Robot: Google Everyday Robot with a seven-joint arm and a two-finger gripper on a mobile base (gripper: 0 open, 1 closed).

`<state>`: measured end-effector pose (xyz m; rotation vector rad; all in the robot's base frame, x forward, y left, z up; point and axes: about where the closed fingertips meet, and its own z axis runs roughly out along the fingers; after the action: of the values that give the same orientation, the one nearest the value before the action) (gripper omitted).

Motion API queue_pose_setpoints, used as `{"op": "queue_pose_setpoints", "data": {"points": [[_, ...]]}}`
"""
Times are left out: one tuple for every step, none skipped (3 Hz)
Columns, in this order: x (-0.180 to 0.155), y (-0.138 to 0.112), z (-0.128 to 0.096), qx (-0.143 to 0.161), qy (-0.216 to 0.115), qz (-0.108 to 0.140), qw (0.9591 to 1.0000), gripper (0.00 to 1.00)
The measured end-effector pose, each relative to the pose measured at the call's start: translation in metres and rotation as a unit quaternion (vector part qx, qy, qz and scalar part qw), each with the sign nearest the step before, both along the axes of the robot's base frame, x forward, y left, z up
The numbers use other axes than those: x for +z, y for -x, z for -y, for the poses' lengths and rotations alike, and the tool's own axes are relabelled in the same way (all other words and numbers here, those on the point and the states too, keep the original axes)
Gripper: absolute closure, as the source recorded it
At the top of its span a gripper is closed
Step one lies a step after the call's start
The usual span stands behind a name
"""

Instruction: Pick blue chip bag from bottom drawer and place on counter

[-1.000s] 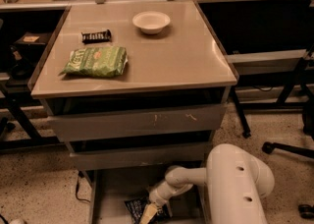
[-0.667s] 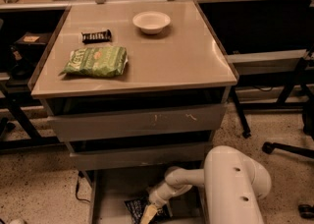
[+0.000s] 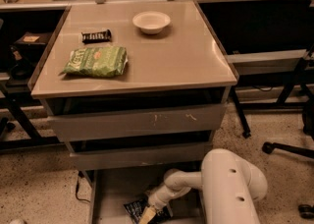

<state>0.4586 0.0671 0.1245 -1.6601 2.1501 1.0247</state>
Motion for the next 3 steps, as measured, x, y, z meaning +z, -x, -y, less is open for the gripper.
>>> {"op": "queue_pose_setpoints", "data": {"points": [[0.0000,0.0000,0.0000,0.000,0.000,0.000,1.0000,0.42],[0.0000,0.0001,0.0000,0.000,0.000,0.000,1.0000,0.65],[0.0000,0.0001,0.0000,0.000,0.000,0.000,1.0000,0.88]]}}
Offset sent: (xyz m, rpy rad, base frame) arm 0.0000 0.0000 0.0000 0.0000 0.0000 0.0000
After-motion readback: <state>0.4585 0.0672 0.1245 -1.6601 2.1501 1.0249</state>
